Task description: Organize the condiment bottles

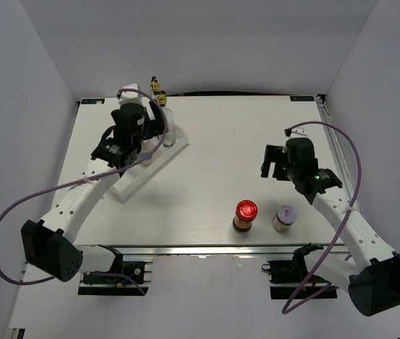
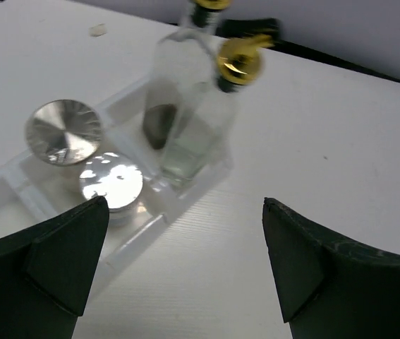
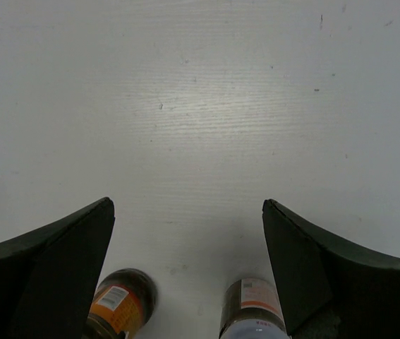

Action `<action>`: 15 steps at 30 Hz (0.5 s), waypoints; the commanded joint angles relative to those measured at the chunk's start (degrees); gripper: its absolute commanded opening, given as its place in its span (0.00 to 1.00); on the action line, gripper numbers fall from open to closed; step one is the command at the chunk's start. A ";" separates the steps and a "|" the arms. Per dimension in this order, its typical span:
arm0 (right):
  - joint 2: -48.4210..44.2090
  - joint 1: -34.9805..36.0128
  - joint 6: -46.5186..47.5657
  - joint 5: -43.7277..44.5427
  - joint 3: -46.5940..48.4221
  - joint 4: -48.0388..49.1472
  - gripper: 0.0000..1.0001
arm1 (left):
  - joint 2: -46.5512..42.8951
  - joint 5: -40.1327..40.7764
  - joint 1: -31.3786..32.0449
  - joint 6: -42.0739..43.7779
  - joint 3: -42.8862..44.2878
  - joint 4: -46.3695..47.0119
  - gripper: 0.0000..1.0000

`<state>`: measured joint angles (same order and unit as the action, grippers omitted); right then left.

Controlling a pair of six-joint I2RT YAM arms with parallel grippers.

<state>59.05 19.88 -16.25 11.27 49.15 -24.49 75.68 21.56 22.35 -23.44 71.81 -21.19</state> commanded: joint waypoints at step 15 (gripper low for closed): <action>-1.47 -0.28 -8.53 11.57 2.98 -20.87 0.89 | 7.28 -13.38 31.51 9.99 0.69 3.61 0.98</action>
<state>59.55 19.88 -22.59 17.98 52.80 -44.05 81.67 10.90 50.30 -15.77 69.93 -17.19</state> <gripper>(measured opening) 0.895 0.983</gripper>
